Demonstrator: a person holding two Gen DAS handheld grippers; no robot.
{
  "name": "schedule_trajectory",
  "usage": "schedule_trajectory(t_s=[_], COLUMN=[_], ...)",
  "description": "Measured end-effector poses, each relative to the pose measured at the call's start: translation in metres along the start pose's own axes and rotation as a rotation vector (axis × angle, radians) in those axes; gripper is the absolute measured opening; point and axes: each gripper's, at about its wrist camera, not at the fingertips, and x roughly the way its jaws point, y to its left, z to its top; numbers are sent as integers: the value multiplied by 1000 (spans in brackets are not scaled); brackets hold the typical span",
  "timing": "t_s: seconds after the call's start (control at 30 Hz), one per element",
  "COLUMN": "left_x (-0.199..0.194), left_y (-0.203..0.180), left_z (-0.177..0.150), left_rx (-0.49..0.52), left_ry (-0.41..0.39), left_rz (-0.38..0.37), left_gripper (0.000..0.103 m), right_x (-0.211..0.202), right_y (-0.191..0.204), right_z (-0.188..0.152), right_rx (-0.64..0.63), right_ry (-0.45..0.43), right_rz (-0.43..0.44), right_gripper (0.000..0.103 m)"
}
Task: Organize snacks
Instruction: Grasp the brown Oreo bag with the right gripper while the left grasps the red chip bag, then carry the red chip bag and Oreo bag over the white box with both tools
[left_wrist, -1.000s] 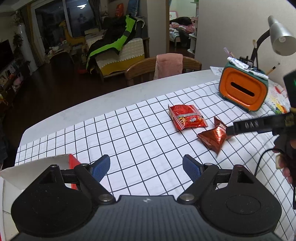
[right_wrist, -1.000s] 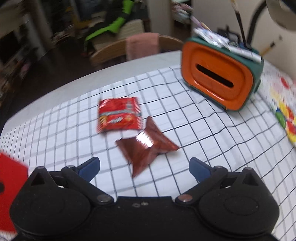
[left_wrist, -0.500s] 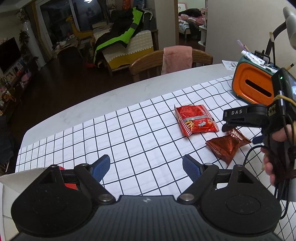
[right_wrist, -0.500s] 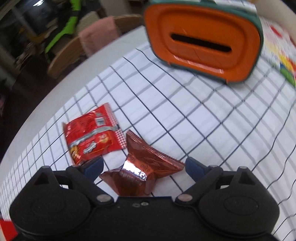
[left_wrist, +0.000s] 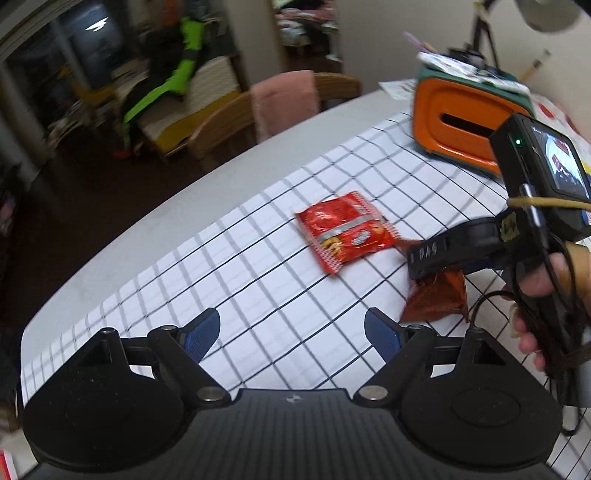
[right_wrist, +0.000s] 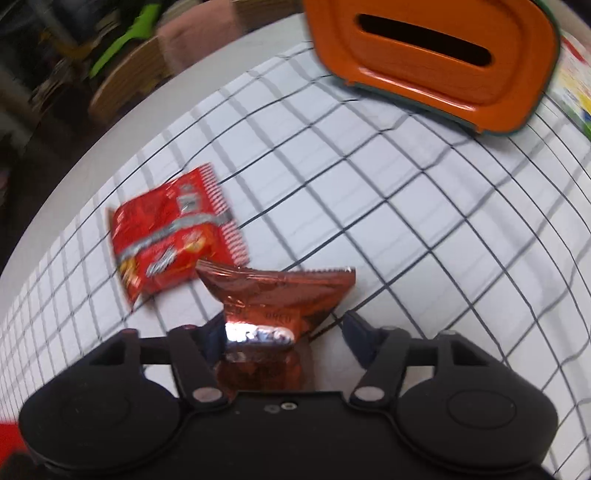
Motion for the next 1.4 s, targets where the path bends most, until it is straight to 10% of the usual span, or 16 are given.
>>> schedule_trajectory(t_s=[0.23, 0.47, 0.8, 1.4], left_x=[39, 87, 119, 192], left_y=[-10, -5, -36, -47], left_z=[28, 63, 96, 104], left_rx=[126, -24, 455, 585], left_ry=[31, 108, 59, 248], left_rz=[-74, -128, -206, -293], left_gripper=[86, 86, 86, 89], right_x=[-10, -23, -45, -48], right_y=[-2, -18, -56, -73], right_z=[-8, -8, -15, -29], right_rx=[-163, -238, -271, -182], right_ry=[-1, -40, -19, -17], right_rz=[70, 150, 247, 356], right_gripper=[43, 41, 41, 41])
